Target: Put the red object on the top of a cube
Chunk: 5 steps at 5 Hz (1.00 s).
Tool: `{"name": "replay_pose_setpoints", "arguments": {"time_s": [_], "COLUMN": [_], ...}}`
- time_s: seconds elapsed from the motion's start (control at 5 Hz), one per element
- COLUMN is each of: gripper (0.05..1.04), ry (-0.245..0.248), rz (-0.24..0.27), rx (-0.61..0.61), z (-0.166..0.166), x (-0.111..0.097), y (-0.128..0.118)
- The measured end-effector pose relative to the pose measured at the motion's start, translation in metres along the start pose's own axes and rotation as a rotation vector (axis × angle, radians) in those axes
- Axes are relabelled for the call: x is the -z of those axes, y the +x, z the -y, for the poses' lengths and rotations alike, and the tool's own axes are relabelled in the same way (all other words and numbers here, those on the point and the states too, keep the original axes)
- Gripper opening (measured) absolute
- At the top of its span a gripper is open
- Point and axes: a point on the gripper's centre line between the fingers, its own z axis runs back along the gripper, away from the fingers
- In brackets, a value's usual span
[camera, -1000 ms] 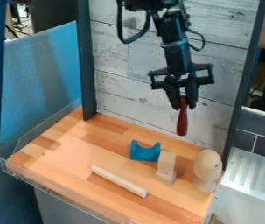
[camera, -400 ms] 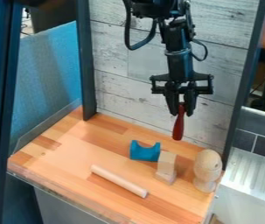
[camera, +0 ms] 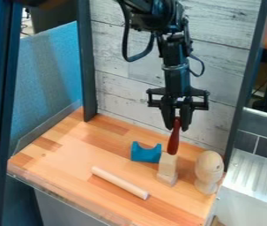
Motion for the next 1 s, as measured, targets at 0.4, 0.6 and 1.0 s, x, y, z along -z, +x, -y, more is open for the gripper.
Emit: {"name": "replay_pose_setpoints", "arguments": {"time_s": [0.4,0.6,1.0], "gripper": [0.321,0.321,0.321], "ry": [0.027,0.024,0.014], "rz": [0.011,0.010,0.028], "rx": [0.020,0.029,0.056], "z": [-0.0057,-0.0062,-0.0053], "x": [0.0041,0.0066,0.0070], "y": [-0.0004,-0.0014,0.0008]}}
